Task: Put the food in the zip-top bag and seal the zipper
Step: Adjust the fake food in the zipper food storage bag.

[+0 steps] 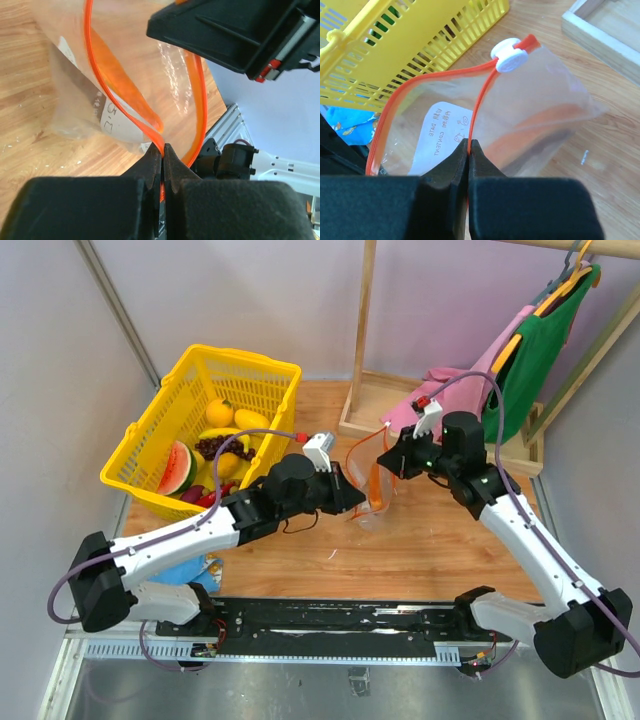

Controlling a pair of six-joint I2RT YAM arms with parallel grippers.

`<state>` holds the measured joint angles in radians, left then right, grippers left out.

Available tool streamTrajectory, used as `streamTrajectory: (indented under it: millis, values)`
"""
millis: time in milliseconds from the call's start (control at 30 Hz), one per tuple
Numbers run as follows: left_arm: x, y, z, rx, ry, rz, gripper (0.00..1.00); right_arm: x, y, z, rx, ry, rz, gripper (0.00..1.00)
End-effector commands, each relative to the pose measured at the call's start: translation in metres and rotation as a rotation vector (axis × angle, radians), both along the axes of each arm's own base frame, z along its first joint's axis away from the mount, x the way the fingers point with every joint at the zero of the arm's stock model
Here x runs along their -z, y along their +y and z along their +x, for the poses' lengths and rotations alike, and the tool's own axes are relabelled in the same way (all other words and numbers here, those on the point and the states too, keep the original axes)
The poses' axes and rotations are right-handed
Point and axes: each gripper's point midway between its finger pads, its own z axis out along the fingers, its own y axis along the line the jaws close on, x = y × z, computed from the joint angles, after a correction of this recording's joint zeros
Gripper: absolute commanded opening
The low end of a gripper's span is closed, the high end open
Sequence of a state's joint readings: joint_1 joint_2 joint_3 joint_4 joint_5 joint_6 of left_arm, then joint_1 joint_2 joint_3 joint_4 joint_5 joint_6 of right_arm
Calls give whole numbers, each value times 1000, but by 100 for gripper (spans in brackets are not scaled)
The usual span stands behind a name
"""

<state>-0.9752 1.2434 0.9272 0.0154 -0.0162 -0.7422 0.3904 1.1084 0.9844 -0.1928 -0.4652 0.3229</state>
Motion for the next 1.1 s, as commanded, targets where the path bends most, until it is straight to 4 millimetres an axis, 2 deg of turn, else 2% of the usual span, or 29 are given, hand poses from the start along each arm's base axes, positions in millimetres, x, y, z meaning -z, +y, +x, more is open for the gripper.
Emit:
streamTrajectory:
  millis: [0,100,233,300,400,533,567,700,800,867,933,1067]
  values:
    - [-4,-4,8,-8,36,42,0,-6,-22,0,50,-30,-123,1]
    - [-1,-9,8,22,83,88,0,-4,-40,6,116,-34,-217,1]
    - [6,-10,4,82,132,210,0,-24,-51,11,154,-98,-266,1]
    - [1,-12,1,118,148,244,0,-38,-55,13,170,-130,-277,1]
    - [-5,-18,-6,189,164,268,0,-38,-60,19,196,-139,-300,1]
    - [22,-13,-9,226,246,350,0,-47,-55,21,189,-177,-267,1]
    - [19,-13,-10,234,259,356,0,-45,-57,22,196,-176,-276,1]
    - [-17,-14,-11,243,214,300,0,-38,-62,26,225,-159,-300,1]
    - [-37,-14,-17,268,199,267,0,-55,-71,26,272,-201,-300,1]
    - [-28,-9,-17,252,212,286,0,-57,-72,29,278,-239,-303,1]
    - [-21,-10,-22,272,238,285,0,-49,-65,30,240,-212,-301,1]
    - [-25,-11,-25,277,236,253,0,-39,-49,26,187,-160,-239,1]
